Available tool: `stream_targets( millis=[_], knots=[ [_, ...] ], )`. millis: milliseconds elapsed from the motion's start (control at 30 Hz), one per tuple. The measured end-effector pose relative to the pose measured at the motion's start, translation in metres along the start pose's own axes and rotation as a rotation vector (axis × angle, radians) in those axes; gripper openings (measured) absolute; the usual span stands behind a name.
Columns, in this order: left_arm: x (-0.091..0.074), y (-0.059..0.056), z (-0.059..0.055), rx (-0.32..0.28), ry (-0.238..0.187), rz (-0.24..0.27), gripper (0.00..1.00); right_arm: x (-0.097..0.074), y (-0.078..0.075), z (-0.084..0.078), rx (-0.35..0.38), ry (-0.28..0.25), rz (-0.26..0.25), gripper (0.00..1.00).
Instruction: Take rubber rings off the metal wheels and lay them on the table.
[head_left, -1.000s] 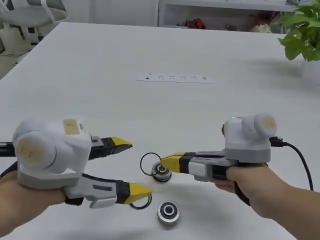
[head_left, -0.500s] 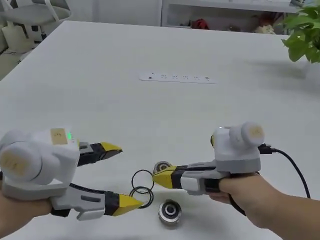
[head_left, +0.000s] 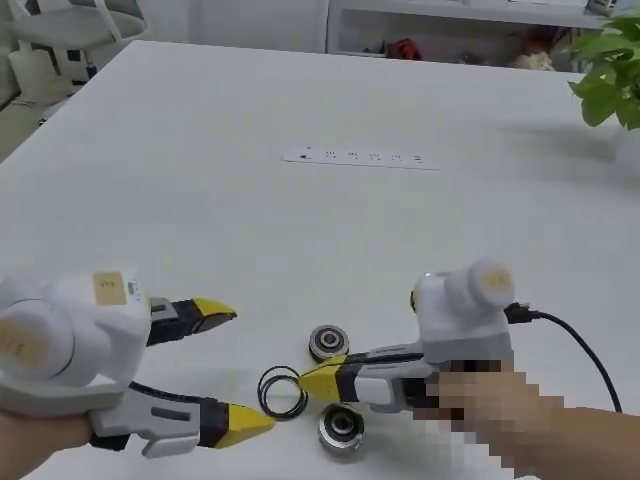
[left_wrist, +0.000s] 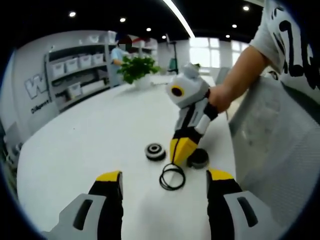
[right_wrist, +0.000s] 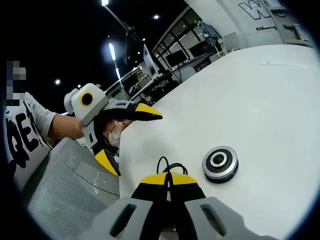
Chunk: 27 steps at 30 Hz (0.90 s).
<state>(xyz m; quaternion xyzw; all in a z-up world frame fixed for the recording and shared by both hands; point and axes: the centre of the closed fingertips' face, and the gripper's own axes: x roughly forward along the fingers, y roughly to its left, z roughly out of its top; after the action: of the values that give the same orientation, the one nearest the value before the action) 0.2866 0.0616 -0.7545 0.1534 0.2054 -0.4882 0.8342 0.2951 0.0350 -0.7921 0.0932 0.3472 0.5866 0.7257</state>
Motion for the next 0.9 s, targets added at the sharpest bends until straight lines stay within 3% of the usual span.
stream_targets(
  millis=[467,900],
  knots=[
    [-0.001,0.0,-0.003,-0.007,0.004,0.003,0.68,0.0,-0.008,-0.006,0.031,0.017,-0.034,0.0],
    [0.001,0.002,-0.002,-0.012,0.006,0.001,0.68,-0.001,-0.012,-0.003,0.038,0.001,-0.045,0.04]
  ],
)
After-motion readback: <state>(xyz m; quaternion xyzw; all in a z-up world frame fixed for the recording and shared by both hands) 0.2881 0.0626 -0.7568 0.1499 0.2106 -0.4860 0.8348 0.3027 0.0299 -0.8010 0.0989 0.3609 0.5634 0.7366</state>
